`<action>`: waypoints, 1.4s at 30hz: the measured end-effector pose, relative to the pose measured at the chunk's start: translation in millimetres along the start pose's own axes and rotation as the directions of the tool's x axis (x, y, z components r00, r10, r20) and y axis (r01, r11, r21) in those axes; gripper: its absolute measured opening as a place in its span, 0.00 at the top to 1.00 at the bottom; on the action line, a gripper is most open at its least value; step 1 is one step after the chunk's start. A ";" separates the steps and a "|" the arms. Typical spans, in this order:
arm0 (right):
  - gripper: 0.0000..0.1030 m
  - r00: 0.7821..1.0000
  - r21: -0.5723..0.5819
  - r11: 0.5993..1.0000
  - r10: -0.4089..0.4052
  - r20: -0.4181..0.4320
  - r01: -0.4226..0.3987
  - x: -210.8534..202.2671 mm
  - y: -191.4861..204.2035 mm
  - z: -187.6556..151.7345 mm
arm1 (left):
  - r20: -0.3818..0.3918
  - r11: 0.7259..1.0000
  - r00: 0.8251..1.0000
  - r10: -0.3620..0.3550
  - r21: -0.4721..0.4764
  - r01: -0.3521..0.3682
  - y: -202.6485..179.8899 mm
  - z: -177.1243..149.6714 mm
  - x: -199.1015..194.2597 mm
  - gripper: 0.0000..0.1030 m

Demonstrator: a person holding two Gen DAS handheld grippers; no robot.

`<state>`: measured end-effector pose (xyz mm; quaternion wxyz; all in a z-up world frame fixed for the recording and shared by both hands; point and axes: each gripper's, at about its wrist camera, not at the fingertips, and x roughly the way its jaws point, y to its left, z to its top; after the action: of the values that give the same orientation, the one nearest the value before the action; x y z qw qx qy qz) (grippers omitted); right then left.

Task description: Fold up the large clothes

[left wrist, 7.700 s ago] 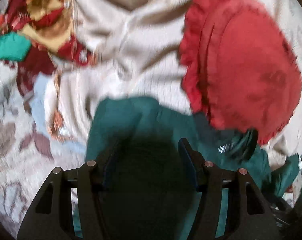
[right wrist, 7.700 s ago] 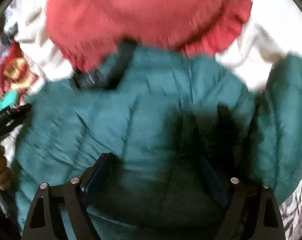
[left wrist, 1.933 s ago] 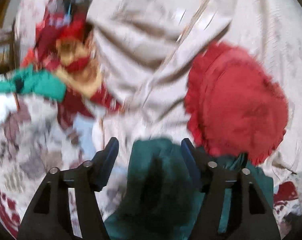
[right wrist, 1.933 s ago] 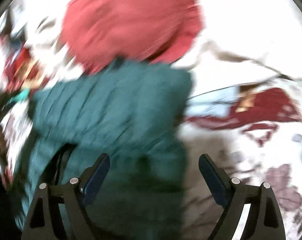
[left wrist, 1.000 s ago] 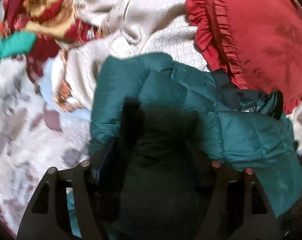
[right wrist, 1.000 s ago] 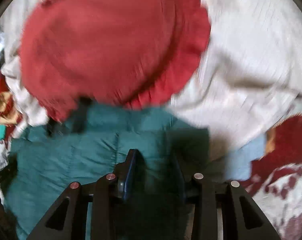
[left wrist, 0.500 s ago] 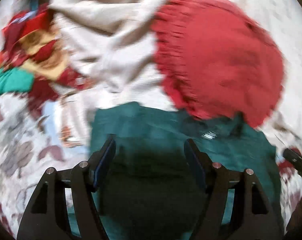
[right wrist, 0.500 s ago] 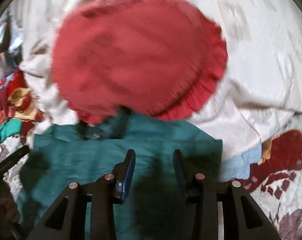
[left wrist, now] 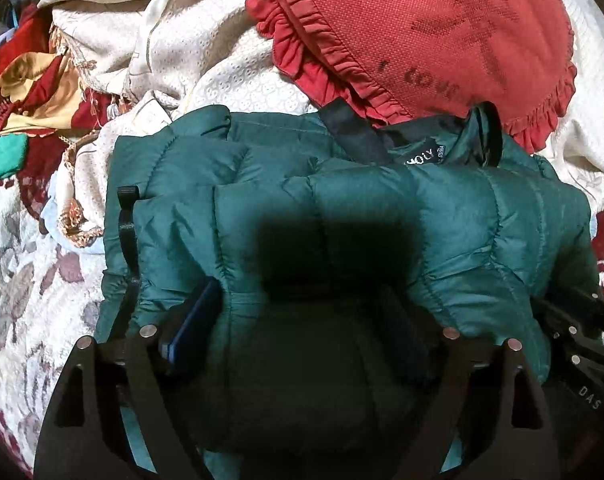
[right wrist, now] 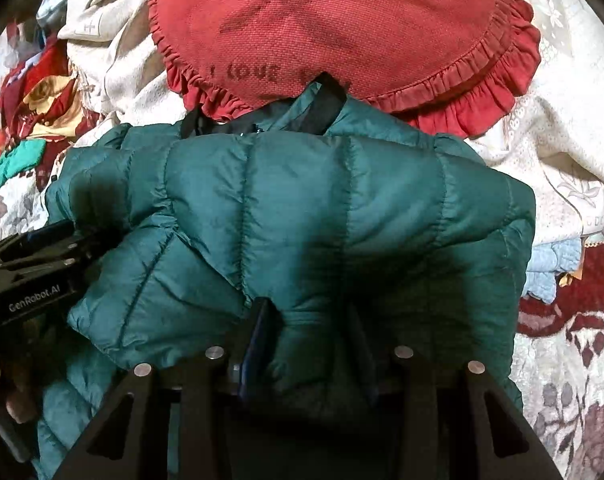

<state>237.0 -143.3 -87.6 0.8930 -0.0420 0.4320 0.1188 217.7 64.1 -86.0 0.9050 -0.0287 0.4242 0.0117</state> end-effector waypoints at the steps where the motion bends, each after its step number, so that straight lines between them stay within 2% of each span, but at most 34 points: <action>1: 0.61 1.000 0.001 1.000 0.000 0.003 0.000 -0.3 -0.3 -0.1 | 0.001 1.000 1.000 0.001 -0.001 -0.001 -1.9 -1.0 0.3 0.18; 7: 0.61 1.000 -0.015 1.000 -0.012 0.004 0.012 -3.9 -1.1 -6.0 | -0.032 1.000 0.999 -0.007 -0.021 0.006 3.5 3.2 1.8 0.16; 10: 0.61 1.000 -0.012 1.000 -0.003 -0.002 0.003 -7.7 -1.4 -2.6 | -0.054 0.998 0.997 -0.054 -0.018 0.053 8.8 9.8 -7.9 0.16; 12: 0.61 1.000 0.021 1.000 0.007 0.001 -0.007 -18.7 -5.4 0.8 | -0.019 0.996 0.997 -0.077 -0.045 0.076 17.8 11.3 -29.4 0.16; 13: 0.61 1.000 0.056 0.998 0.008 0.008 -0.009 -31.3 -8.9 1.8 | 0.024 0.996 0.996 -0.084 -0.042 0.085 22.9 9.4 -47.2 0.16; 16: 0.60 0.997 0.127 0.991 0.021 0.080 -0.031 -82.7 -17.7 -6.0 | 0.091 0.997 0.993 -0.081 0.002 0.082 36.4 -9.7 -89.7 0.16; 17: 0.59 0.995 0.139 0.990 0.020 0.102 -0.034 -100.2 -20.0 -12.7 | 0.098 0.997 0.992 -0.076 0.003 0.076 42.4 -19.3 -100.2 0.16; 19: 0.37 0.992 0.158 0.987 0.008 0.123 -0.028 -131.8 -25.7 -34.2 | 0.102 0.996 0.990 -0.093 -0.004 0.094 57.2 -39.3 -114.5 0.16; 23: 0.35 0.987 0.153 0.988 -0.008 0.161 -0.017 -179.8 -35.5 -81.6 | 0.057 0.998 0.996 -0.064 -0.016 0.065 81.9 -77.2 -128.5 0.16; 24: 0.33 0.987 0.129 0.992 -0.009 0.160 -0.012 -190.3 -36.6 -97.9 | 0.051 0.998 0.997 -0.054 -0.013 0.054 87.7 -86.4 -132.2 0.16; 25: 0.25 0.989 0.109 0.994 -0.012 0.150 -0.004 -195.3 -37.5 -111.4 | 0.048 0.999 0.998 -0.045 -0.014 0.046 95.7 -96.6 -137.2 0.16; 27: 0.21 0.992 0.094 0.996 -0.020 0.126 0.008 -197.8 -42.7 -140.5 | 0.034 0.999 0.999 -0.042 -0.030 0.043 113.2 -116.4 -143.3 0.16; 29: 0.21 0.994 0.107 0.994 -0.027 0.103 0.016 -195.3 -50.8 -171.0 | 0.023 0.998 0.999 -0.040 -0.047 0.041 127.9 -135.8 -143.0 0.14; 30: 0.21 0.995 0.121 0.993 -0.021 0.094 0.010 -191.8 -56.3 -185.2 | 0.006 0.997 0.999 -0.035 -0.063 0.035 136.8 -147.8 -138.2 0.09; 32: 0.21 0.998 0.175 0.984 0.026 0.065 -0.037 -177.5 -65.7 -209.9 | -0.058 0.994 0.998 -0.009 -0.106 0.003 149.0 -165.1 -122.7 0.06; 34: 0.20 0.998 0.216 0.974 0.067 0.015 -0.069 -159.6 -72.4 -227.2 | -0.071 0.995 0.997 0.010 -0.102 -0.018 147.6 -168.9 -115.3 0.00; 36: 0.18 0.997 0.224 0.971 0.075 0.024 -0.079 -153.6 -74.3 -235.3 | -0.076 0.996 0.997 0.025 -0.083 -0.031 144.1 -171.0 -109.2 0.00; 39: 0.06 0.995 0.223 0.970 0.097 0.019 -0.099 -149.4 -72.0 -233.7 | -0.072 0.994 0.997 0.024 -0.102 -0.032 144.1 -173.7 -107.2 0.00; 40: 0.00 0.996 0.212 0.973 0.093 0.012 -0.093 -147.4 -69.8 -234.2 | -0.071 0.994 0.997 0.030 -0.105 -0.037 143.6 -174.8 -107.9 0.00; 42: 0.00 0.998 0.189 0.981 0.054 -0.020 -0.049 -141.9 -65.5 -235.6 | -0.057 0.993 0.997 0.044 -0.106 -0.049 141.6 -177.4 -109.2 0.00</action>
<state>-11.1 -273.6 -125.4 0.8841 0.0523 0.4535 0.1001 5.3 194.8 -121.2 0.8899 -0.0678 0.4478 0.0548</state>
